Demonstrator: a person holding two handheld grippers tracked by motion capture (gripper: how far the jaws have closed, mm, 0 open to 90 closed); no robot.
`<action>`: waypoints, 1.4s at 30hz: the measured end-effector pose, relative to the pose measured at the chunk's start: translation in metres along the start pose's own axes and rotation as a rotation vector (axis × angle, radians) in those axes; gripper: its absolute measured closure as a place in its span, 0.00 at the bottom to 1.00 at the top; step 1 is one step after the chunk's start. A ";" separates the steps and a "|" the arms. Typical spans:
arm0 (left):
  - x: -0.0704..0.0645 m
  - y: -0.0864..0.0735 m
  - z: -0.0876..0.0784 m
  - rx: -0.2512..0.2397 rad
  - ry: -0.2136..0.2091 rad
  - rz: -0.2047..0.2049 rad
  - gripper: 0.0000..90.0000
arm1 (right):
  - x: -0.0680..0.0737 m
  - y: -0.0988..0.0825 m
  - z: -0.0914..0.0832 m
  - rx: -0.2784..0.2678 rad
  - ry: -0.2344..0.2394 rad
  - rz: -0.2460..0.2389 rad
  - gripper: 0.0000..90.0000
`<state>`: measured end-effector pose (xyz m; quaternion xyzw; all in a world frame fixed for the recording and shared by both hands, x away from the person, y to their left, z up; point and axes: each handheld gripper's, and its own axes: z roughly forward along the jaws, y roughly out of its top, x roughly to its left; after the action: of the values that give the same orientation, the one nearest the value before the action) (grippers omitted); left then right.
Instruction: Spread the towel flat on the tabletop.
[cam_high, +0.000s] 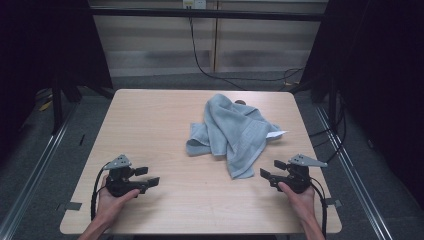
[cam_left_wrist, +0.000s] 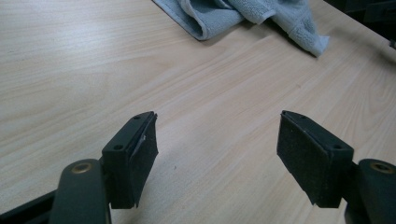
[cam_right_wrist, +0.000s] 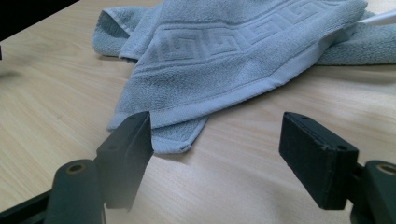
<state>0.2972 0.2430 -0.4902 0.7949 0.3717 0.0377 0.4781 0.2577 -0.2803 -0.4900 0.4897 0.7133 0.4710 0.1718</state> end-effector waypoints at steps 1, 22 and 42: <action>0.001 0.000 0.000 0.000 -0.007 -0.006 0.32 | 0.000 0.000 0.000 0.006 0.001 0.003 0.28; -0.002 0.000 0.004 0.014 0.006 0.034 0.34 | 0.018 0.015 0.012 0.067 0.113 -0.039 0.34; 0.000 0.000 0.004 0.016 0.016 0.032 0.34 | 0.013 0.083 0.096 0.148 0.136 -0.096 0.32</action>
<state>0.2987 0.2404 -0.4920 0.8041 0.3631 0.0488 0.4682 0.3637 -0.2144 -0.4651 0.4331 0.7787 0.4406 0.1088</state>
